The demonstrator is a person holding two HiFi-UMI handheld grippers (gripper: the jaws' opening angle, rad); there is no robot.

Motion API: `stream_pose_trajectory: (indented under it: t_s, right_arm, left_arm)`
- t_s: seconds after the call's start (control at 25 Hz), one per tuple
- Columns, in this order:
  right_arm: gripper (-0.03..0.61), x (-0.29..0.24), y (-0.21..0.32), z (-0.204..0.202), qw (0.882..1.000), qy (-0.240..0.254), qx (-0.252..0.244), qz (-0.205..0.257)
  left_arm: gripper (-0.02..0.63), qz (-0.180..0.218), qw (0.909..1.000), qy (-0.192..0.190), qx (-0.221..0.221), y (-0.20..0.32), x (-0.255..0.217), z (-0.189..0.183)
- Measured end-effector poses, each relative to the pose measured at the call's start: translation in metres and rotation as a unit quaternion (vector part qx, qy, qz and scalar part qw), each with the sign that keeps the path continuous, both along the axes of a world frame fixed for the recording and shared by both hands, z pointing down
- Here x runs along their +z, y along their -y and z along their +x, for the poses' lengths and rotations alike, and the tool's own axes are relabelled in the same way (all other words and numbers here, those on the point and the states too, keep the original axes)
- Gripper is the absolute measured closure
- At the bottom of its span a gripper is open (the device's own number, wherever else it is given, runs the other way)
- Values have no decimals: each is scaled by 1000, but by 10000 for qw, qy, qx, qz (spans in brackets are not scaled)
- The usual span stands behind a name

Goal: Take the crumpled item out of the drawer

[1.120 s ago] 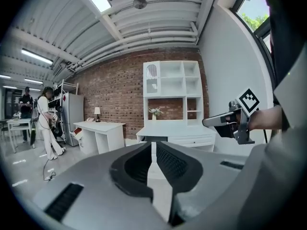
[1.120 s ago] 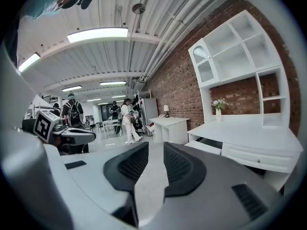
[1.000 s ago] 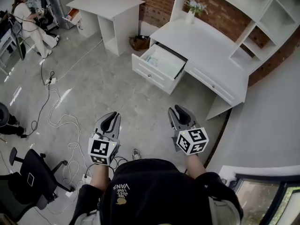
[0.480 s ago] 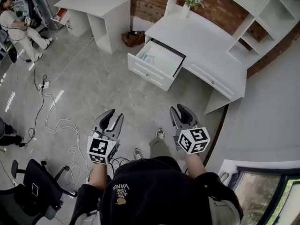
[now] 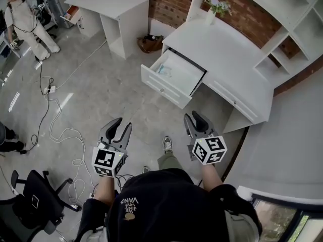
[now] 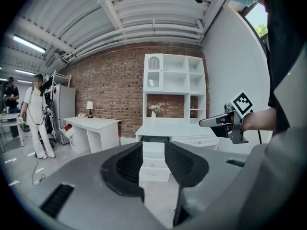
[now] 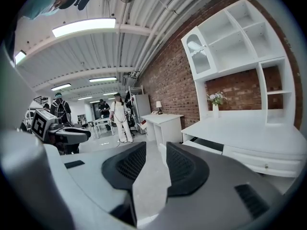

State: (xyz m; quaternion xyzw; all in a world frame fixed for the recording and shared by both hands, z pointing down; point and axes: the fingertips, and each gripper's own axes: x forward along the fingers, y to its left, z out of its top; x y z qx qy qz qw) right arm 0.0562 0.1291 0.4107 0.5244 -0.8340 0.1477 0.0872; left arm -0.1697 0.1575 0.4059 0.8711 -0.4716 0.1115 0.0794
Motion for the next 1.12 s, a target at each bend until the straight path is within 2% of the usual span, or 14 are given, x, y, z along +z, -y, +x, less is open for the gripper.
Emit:
stream_pose_trajectory:
  t_s: [0.36,0.68,0.88,1.12]
  right_arm:
    - [469,10,108,42,9984,-201,-526,-91]
    - [469,22,189,75,9939,-320,-1048,-147]
    - [469,37,226,87,9900,-469,-1305,-243]
    - [469,72,262,80,9871,-609,-1375,-553]
  left_arm:
    - [493,92,9991,5,-418,95,-10,51]
    - [493,-1,9971,71,-759,165,1,94]
    - [492,-38,9947,41,-1029,191,6,103]
    - [493,-55,9942,11,-1072,228,11,96]
